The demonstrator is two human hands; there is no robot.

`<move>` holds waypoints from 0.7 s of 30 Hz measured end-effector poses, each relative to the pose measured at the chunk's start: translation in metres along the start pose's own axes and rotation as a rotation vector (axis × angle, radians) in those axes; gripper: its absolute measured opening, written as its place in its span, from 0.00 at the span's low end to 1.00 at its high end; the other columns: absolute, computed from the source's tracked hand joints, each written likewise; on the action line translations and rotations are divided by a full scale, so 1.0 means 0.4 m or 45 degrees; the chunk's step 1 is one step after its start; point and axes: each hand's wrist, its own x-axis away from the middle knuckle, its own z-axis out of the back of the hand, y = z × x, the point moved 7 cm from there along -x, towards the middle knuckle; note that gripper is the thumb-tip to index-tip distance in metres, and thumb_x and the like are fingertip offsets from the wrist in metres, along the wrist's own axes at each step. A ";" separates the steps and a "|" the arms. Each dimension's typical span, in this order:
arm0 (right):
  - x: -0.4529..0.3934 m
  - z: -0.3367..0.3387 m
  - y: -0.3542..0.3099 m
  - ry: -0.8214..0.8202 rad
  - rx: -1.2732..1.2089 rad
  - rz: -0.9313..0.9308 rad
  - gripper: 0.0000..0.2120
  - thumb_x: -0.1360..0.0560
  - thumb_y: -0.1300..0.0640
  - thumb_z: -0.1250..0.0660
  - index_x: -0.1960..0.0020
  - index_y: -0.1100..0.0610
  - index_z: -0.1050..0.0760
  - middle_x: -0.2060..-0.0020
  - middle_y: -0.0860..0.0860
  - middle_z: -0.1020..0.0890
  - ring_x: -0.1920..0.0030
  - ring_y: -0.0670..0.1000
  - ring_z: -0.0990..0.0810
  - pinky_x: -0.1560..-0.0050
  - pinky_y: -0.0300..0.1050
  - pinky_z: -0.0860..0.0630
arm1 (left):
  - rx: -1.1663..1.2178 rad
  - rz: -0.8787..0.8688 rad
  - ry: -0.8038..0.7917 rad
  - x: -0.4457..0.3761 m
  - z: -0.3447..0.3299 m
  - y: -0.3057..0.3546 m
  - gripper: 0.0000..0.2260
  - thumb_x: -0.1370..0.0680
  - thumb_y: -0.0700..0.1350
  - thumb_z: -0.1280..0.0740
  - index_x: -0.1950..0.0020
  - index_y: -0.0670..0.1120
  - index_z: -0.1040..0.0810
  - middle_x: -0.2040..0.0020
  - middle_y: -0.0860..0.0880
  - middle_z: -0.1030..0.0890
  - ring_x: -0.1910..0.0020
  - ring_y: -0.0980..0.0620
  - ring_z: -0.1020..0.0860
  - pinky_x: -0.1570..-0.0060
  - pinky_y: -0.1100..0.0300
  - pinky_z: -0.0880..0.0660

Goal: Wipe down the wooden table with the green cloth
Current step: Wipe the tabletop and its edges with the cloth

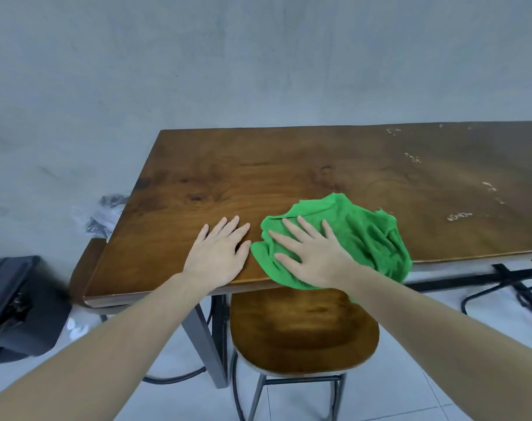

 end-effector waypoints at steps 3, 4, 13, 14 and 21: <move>0.043 0.007 0.028 -0.009 -0.020 0.150 0.26 0.20 0.30 0.62 0.23 0.28 0.56 0.19 0.40 0.53 0.19 0.47 0.60 0.21 0.61 0.63 | -0.024 0.010 0.030 -0.007 0.003 0.006 0.24 0.17 0.60 0.53 0.21 0.58 0.42 0.20 0.55 0.45 0.21 0.52 0.50 0.23 0.47 0.54; 0.058 0.008 0.052 -0.013 -0.022 0.166 0.25 0.20 0.31 0.61 0.23 0.27 0.55 0.19 0.39 0.52 0.19 0.46 0.59 0.21 0.58 0.63 | -0.034 0.005 0.041 -0.012 0.004 0.010 0.24 0.17 0.61 0.53 0.22 0.58 0.41 0.20 0.55 0.43 0.21 0.52 0.48 0.23 0.46 0.53; 0.081 0.018 0.242 -0.101 0.001 0.104 0.26 0.21 0.28 0.59 0.24 0.25 0.57 0.19 0.38 0.53 0.20 0.43 0.62 0.21 0.52 0.66 | -0.072 -0.043 -0.035 -0.139 -0.010 0.083 0.25 0.19 0.64 0.53 0.22 0.62 0.43 0.20 0.57 0.45 0.21 0.52 0.49 0.24 0.39 0.55; 0.061 0.021 0.243 -0.105 -0.005 0.106 0.26 0.22 0.28 0.60 0.24 0.25 0.57 0.19 0.38 0.53 0.20 0.44 0.62 0.21 0.53 0.65 | -0.072 -0.042 -0.050 -0.157 -0.013 0.091 0.25 0.19 0.64 0.53 0.22 0.62 0.43 0.20 0.57 0.46 0.20 0.52 0.50 0.24 0.39 0.55; -0.176 0.049 0.297 -0.096 -0.005 0.177 0.29 0.24 0.26 0.61 0.23 0.27 0.57 0.18 0.40 0.53 0.19 0.47 0.58 0.21 0.62 0.62 | 0.009 0.126 -0.031 -0.330 -0.019 0.107 0.23 0.18 0.61 0.51 0.22 0.61 0.42 0.20 0.56 0.46 0.21 0.52 0.50 0.25 0.37 0.57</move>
